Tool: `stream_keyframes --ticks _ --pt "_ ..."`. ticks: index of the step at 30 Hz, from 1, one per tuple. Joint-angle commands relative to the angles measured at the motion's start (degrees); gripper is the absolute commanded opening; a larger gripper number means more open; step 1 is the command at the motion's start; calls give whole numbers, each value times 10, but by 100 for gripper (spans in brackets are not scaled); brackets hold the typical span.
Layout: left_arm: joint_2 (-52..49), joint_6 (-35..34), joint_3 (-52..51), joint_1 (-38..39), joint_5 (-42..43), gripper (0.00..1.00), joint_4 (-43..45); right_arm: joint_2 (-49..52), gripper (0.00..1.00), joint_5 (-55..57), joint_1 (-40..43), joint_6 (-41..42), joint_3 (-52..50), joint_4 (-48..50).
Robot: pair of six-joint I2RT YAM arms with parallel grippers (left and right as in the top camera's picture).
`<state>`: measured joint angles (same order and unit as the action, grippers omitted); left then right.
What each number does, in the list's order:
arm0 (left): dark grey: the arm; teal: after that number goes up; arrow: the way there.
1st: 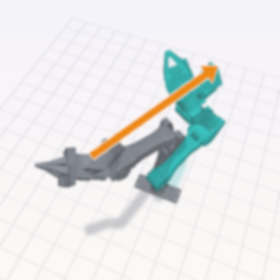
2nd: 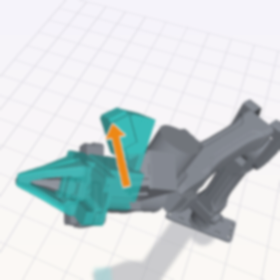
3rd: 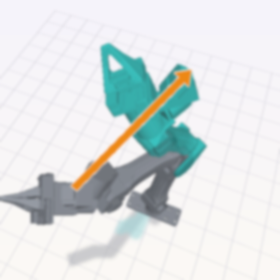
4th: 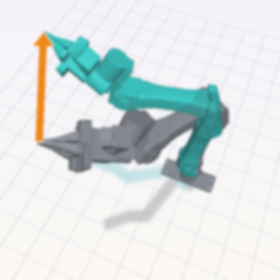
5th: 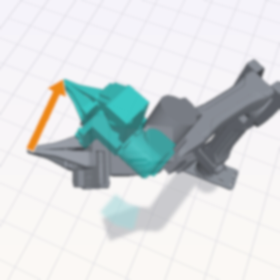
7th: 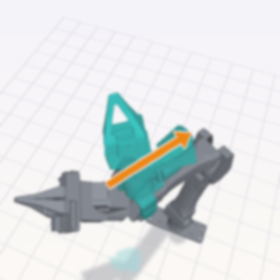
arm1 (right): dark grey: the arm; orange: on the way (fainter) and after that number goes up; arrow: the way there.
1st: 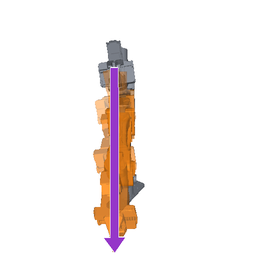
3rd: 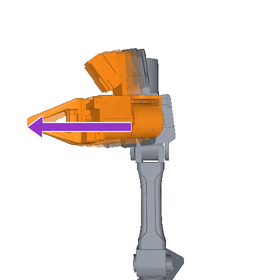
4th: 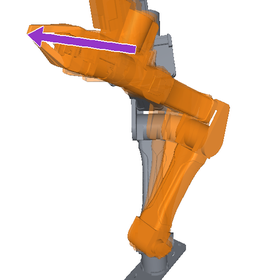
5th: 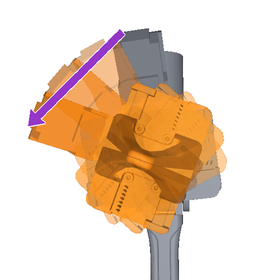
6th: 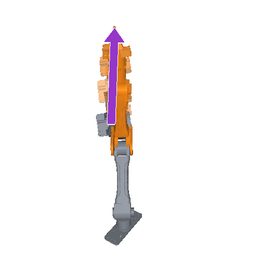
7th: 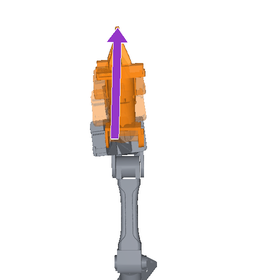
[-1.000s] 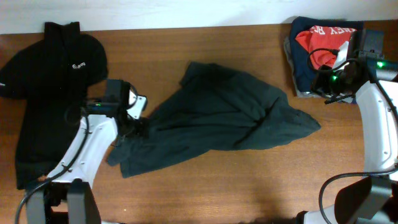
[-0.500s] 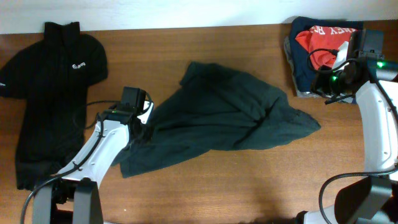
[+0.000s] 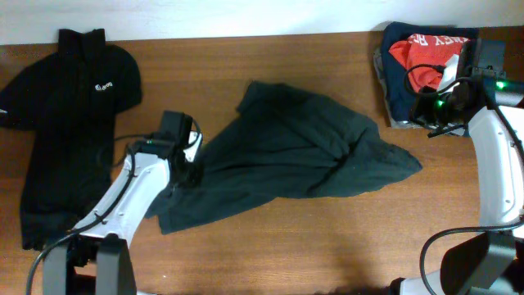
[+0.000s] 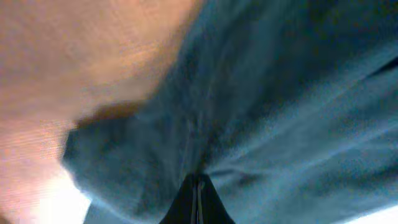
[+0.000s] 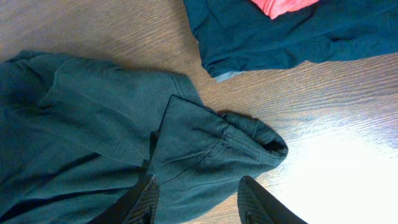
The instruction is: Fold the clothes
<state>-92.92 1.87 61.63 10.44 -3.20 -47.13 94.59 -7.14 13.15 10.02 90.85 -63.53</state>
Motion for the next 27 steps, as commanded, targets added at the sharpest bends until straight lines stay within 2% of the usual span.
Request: stream_keyframes --ticks 1,4,8,18,22,27 --pt "4 -3 161 -1 -12 1 -53 -3 46 -3 0 -8 1 -1" --pt "4 -3 336 -1 -87 1 -130 -3 46 -3 0 -8 1 2" --pt "4 12 438 -1 -91 1 -159 -3 46 -3 0 -8 1 3" --pt "4 25 450 -1 -91 1 -180 -3 45 -11 0 -10 1 3" --pt "4 25 451 -1 -92 1 -170 -2 45 -97 0 -72 1 -3" --pt "3 25 451 -1 -136 1 -168 21 45 -107 -35 -82 -20 -28"
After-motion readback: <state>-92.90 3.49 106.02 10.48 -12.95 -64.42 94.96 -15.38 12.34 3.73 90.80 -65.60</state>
